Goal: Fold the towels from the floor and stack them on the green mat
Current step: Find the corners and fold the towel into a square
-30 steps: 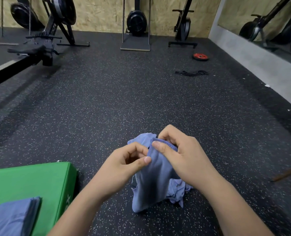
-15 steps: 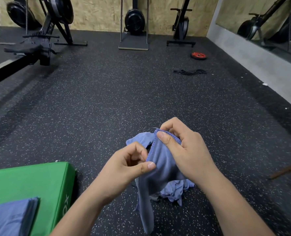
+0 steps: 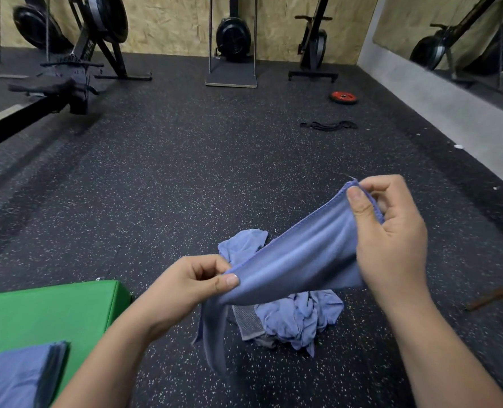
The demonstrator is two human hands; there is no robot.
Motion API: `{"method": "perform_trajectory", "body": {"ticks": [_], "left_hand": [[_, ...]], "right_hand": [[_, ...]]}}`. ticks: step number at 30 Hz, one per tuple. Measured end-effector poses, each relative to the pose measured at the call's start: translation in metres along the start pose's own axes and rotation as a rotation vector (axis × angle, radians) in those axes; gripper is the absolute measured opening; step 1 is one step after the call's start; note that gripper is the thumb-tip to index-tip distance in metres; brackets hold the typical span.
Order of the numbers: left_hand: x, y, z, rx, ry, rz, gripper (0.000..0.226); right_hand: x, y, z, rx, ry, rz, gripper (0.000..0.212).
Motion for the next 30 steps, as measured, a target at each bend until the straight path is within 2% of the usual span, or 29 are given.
{"method": "perform_trajectory", "body": {"ticks": [5, 7, 10, 15, 18, 20, 23, 30], "left_hand": [[0.015, 0.000, -0.001, -0.004, 0.238, -0.156, 0.026], [0.010, -0.001, -0.004, -0.017, 0.297, -0.210, 0.019], [-0.004, -0.001, -0.014, -0.057, 0.374, -0.237, 0.007], [-0.023, -0.006, -0.030, -0.147, 0.477, -0.176, 0.011], [-0.021, -0.006, -0.034, -0.192, 0.501, -0.185, 0.012], [-0.021, -0.007, -0.035, -0.215, 0.488, -0.172, 0.011], [-0.019, -0.007, -0.033, -0.236, 0.496, -0.187, 0.011], [-0.014, -0.007, -0.024, -0.186, 0.549, -0.193, 0.016]], "right_hand": [[-0.006, -0.007, -0.002, -0.024, -0.033, 0.058, 0.008], [-0.020, -0.013, -0.001, -0.040, -0.031, 0.192, 0.006], [-0.049, -0.031, -0.003, -0.071, -0.057, 0.489, 0.016], [-0.083, -0.056, -0.015, -0.113, -0.163, 0.821, 0.038], [-0.092, -0.063, -0.019, -0.126, -0.148, 0.947, 0.021], [-0.094, -0.064, -0.020, -0.140, -0.151, 0.964, 0.006], [-0.092, -0.060, -0.020, -0.141, -0.158, 0.907, 0.018], [-0.079, -0.046, -0.018, -0.097, -0.127, 0.710, 0.021]]}}
Point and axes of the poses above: each hand's wrist, its own y-axis towards the middle knuckle, its own x-axis out of the back of the hand, z = x × y, the point moved 5 cm from there along y, towards the middle knuckle, and after that the axes turned 1 degree about x, right-handed, at the moved point
